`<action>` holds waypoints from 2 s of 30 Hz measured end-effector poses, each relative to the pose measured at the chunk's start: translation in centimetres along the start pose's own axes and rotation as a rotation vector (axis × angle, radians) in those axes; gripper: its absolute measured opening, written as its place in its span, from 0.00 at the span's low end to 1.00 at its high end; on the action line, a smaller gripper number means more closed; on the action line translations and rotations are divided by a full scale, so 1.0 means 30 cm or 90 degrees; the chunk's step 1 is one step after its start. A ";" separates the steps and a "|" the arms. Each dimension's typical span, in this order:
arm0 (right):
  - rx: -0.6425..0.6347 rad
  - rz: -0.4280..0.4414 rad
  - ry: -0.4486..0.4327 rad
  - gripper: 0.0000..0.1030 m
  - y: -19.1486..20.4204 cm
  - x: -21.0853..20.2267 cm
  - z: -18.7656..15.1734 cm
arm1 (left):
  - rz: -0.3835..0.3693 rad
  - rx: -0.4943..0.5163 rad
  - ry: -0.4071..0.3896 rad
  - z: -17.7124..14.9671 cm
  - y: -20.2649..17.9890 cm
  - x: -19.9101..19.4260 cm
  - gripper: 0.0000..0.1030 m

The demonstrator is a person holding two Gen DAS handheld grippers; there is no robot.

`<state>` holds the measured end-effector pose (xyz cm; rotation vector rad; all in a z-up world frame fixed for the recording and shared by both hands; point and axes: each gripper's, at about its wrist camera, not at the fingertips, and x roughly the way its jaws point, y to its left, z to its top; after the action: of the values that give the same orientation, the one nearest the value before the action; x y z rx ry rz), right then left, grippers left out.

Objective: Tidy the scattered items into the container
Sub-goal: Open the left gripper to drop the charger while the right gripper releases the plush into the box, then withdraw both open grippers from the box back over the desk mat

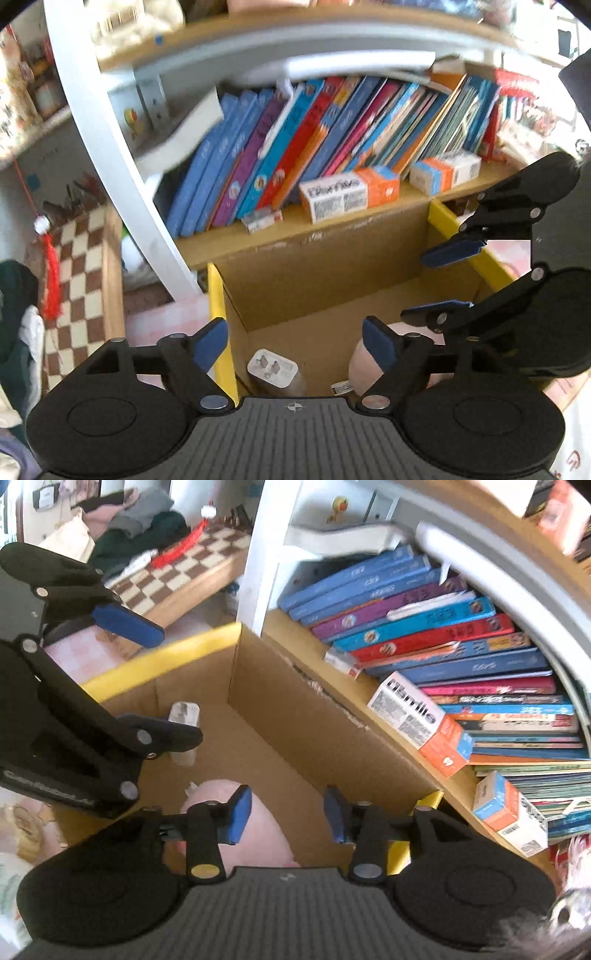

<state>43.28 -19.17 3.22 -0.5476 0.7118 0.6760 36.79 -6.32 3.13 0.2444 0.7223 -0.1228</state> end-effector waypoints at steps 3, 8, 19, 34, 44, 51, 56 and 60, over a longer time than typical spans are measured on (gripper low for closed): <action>0.017 -0.011 -0.029 0.48 0.019 -0.077 -0.015 | 0.006 0.011 -0.036 -0.014 -0.007 -0.092 0.88; 0.048 -0.028 -0.078 0.66 0.055 -0.213 -0.046 | 0.014 0.009 -0.082 -0.050 -0.010 -0.236 0.95; 0.090 -0.056 -0.116 0.82 0.243 -0.459 -0.166 | 0.027 -0.002 -0.123 -0.220 0.003 -0.476 0.98; 0.166 -0.077 -0.060 0.88 0.523 -0.503 -0.360 | 0.014 0.019 -0.069 -0.494 -0.063 -0.570 0.99; 0.242 -0.097 -0.039 0.90 0.638 -0.495 -0.459 | 0.002 -0.012 -0.027 -0.612 -0.081 -0.576 0.99; 0.275 -0.112 -0.029 0.90 0.674 -0.488 -0.513 | -0.011 -0.046 -0.007 -0.668 -0.080 -0.564 0.99; 0.312 -0.112 -0.021 0.90 0.689 -0.473 -0.545 | -0.038 -0.095 0.021 -0.712 -0.068 -0.537 0.99; 0.323 -0.104 -0.006 0.90 0.701 -0.452 -0.558 | -0.042 -0.088 0.034 -0.736 -0.086 -0.522 0.99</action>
<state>13.73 -21.26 -2.15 -0.1326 0.7852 0.3253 10.54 -2.57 -2.88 0.0915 0.7888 -0.1292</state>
